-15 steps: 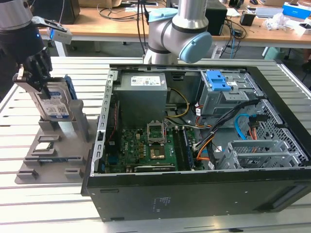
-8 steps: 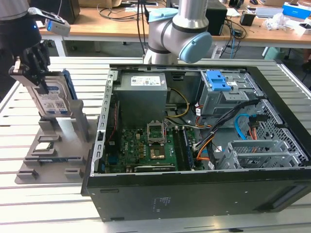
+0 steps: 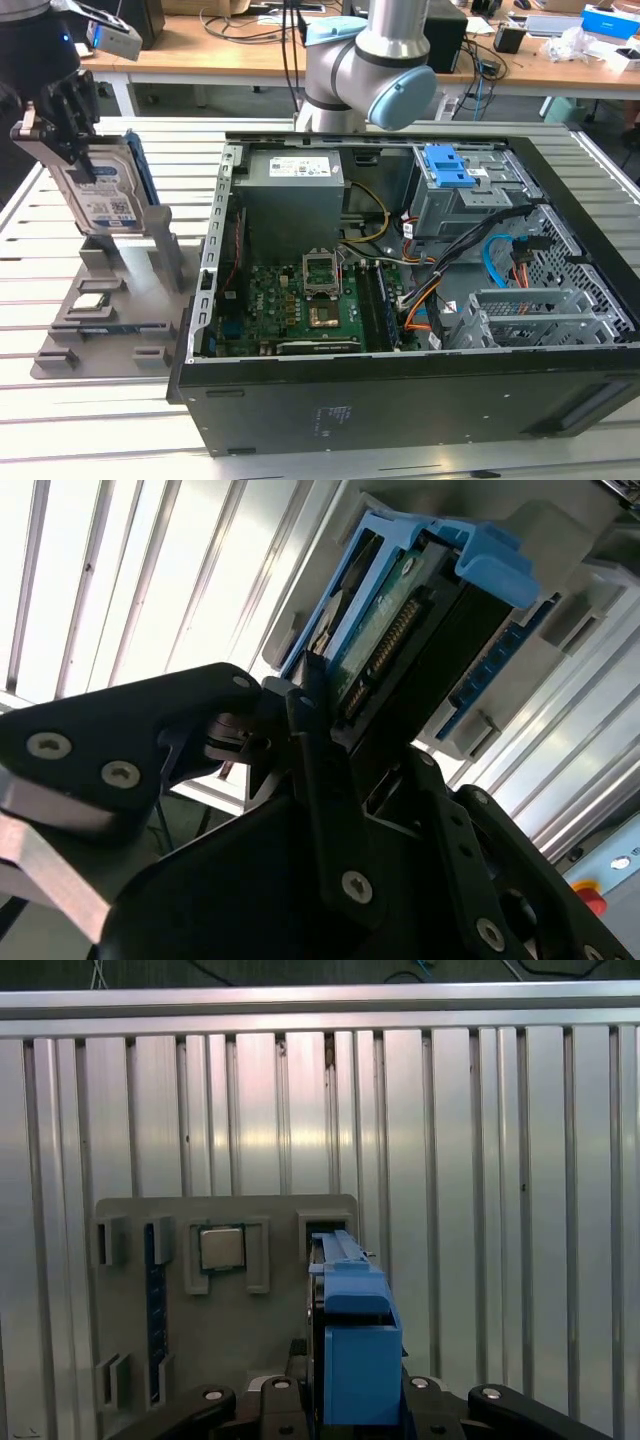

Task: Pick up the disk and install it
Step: 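Pick up the disk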

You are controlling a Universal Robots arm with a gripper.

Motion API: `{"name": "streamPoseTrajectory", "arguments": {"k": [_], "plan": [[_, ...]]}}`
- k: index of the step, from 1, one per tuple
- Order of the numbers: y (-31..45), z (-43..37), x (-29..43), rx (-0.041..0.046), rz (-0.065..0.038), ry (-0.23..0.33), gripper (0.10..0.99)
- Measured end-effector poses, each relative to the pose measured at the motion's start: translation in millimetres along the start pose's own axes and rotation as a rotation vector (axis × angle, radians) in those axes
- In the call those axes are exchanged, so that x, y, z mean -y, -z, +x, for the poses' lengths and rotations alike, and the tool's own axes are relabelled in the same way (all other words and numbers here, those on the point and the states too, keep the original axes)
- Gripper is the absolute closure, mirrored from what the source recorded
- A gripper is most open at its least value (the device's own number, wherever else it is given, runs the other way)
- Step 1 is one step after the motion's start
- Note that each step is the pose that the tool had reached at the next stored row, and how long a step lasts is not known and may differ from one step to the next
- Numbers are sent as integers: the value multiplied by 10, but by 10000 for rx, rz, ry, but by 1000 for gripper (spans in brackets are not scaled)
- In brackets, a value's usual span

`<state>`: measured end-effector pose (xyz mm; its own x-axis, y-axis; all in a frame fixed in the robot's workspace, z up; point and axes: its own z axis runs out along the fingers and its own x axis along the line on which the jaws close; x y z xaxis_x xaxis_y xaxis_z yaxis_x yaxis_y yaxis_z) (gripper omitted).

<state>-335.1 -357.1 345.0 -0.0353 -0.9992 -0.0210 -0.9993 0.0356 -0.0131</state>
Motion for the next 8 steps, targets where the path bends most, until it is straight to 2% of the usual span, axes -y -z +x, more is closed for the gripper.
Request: {"name": "streamPoseTrajectory", "arguments": {"k": [1, 5, 8], "plan": [[36, -2, 1, 1, 1, 0, 725], [97, -4, 3, 1, 0, 0, 725], [183, -9, 5, 0, 1, 0, 725]]}}
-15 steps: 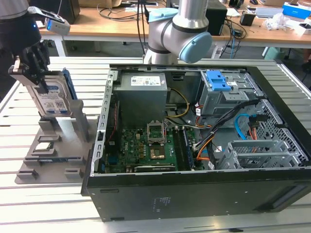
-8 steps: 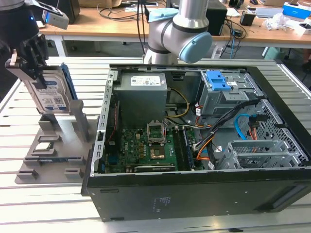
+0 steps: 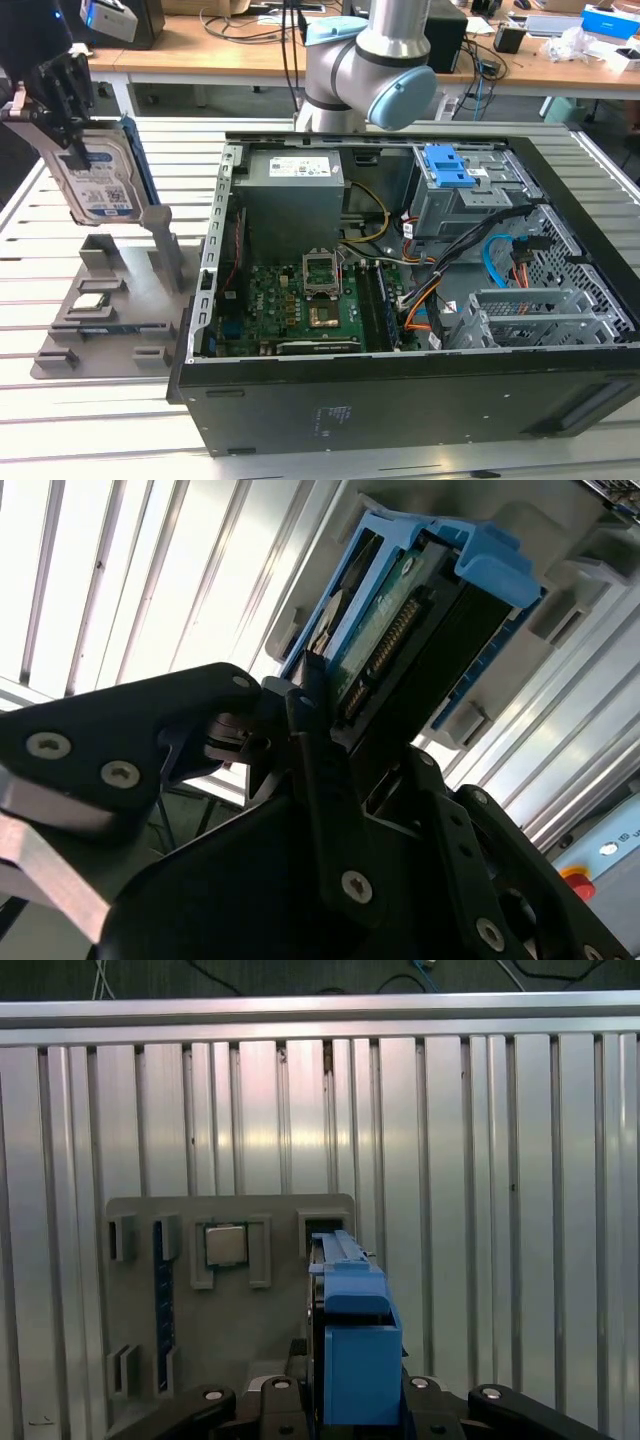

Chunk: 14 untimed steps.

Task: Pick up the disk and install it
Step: 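Pick up the disk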

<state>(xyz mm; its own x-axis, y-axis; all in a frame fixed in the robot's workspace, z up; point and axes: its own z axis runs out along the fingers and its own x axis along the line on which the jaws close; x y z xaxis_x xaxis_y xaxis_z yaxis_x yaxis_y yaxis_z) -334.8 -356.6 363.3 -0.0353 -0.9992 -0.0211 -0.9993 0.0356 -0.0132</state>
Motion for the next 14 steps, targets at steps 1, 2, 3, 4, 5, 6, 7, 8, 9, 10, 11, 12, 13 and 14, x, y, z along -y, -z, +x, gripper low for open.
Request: {"name": "streamPoseTrajectory", "arguments": {"k": [1, 2, 3, 4, 5, 6, 7, 8, 9, 10, 11, 12, 13, 14], "plan": [[20, -1, 0, 0, 1, 0, 725], [38, -2, 1, 0, 0, 0, 725], [55, -3, 1, 0, 1, 0, 725], [73, -4, 1, 0, 1, 0, 725], [91, -4, 2, 0, 0, 0, 725], [119, -6, 3, 0, 0, 0, 725], [135, -6, 3, 0, 0, 0, 725], [152, -7, 3, 0, 0, 0, 725], [178, -8, 4, 0, 0, 0, 725], [205, -9, 5, 0, 0, 0, 725], [242, -11, 6, 0, 0, 0, 725], [273, -13, 6, 0, 0, 0, 725], [301, -14, 7, 0, 0, 0, 725], [328, -15, 8, 0, 0, 0, 725]]}}
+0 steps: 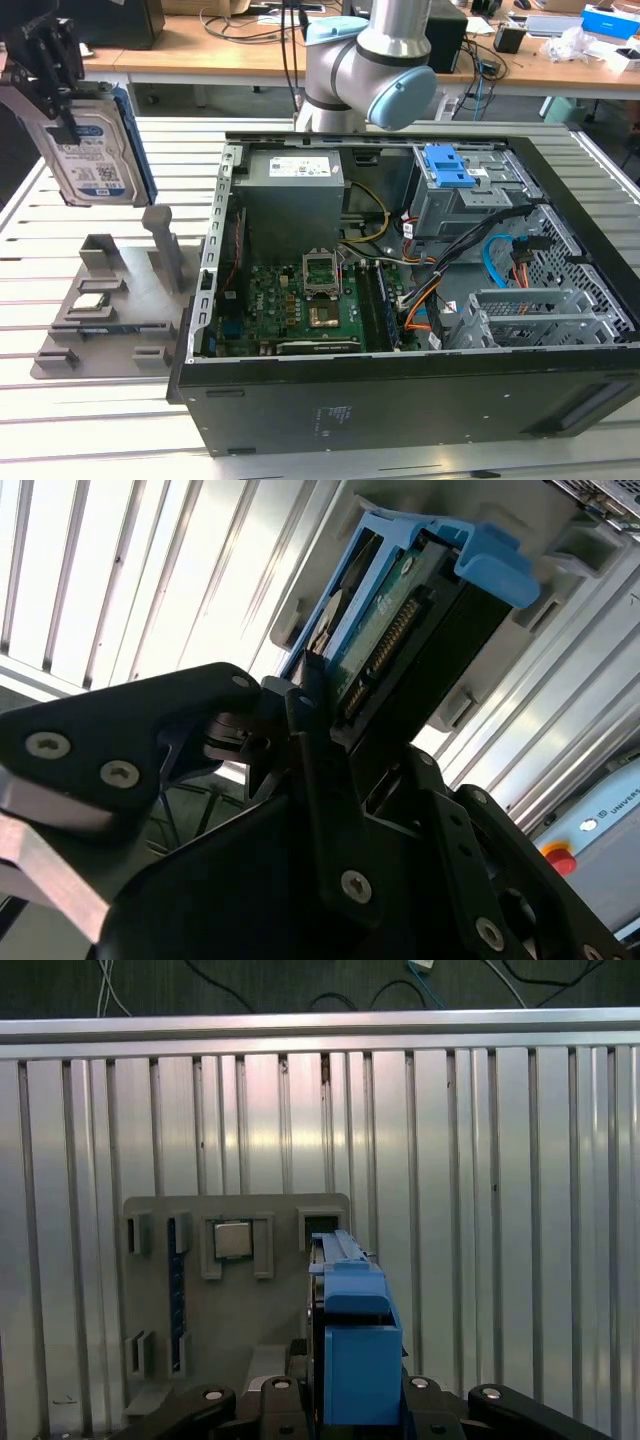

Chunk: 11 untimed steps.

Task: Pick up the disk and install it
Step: 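Pick up the disk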

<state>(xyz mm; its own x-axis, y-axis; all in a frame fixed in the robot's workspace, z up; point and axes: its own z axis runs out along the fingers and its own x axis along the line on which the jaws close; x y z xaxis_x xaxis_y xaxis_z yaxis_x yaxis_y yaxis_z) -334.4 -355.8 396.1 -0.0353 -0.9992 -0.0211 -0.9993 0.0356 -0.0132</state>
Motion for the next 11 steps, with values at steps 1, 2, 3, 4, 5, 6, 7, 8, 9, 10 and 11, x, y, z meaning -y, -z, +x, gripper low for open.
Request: {"name": "streamPoseTrajectory", "arguments": {"k": [1, 2, 3, 4, 5, 6, 7, 8, 9, 10, 11], "plan": [[21, -1, 1, 0, 0, 0, 725], [38, -2, 1, 0, 0, 0, 725], [59, -3, 2, 0, 0, 0, 725], [78, -3, 2, 0, 0, 0, 725], [107, -5, 3, 0, 0, 0, 725], [136, -6, 4, 0, 0, 0, 725], [164, -7, 4, 0, 0, 0, 725], [181, -8, 5, 0, 0, 0, 725], [196, -9, 5, 0, 0, 0, 725], [211, -9, 6, 0, 1, 0, 725], [230, -10, 6, 0, 0, 0, 725]]}}
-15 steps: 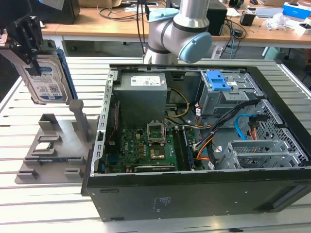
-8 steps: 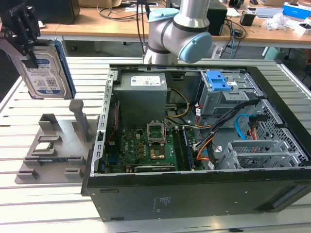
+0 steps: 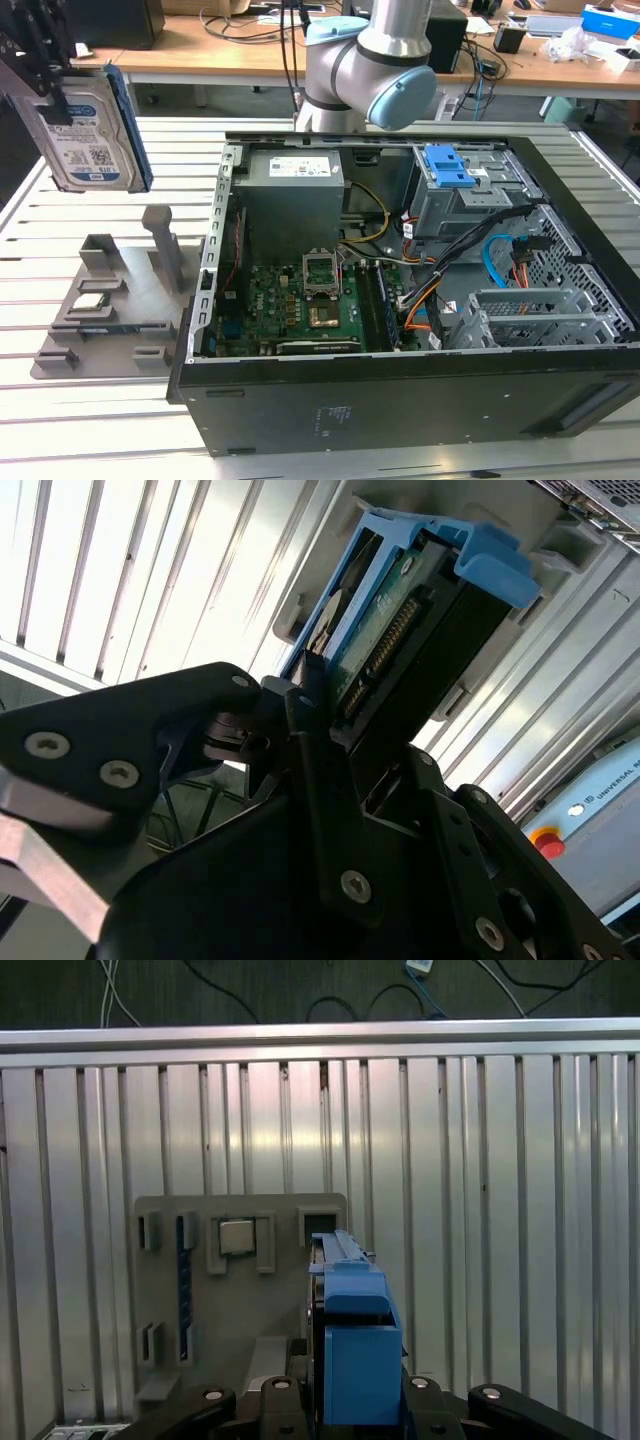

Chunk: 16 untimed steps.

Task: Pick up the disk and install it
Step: 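Pick up the disk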

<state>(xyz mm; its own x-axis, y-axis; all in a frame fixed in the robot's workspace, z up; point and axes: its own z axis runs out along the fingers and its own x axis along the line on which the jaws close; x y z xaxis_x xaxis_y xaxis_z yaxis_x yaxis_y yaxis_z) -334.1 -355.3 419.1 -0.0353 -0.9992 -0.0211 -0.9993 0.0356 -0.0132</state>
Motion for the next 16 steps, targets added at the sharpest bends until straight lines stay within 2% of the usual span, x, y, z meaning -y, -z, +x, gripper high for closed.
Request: {"name": "streamPoseTrajectory", "arguments": {"k": [16], "plan": [[359, -18, 8, 0, 0, 0, 725]]}}
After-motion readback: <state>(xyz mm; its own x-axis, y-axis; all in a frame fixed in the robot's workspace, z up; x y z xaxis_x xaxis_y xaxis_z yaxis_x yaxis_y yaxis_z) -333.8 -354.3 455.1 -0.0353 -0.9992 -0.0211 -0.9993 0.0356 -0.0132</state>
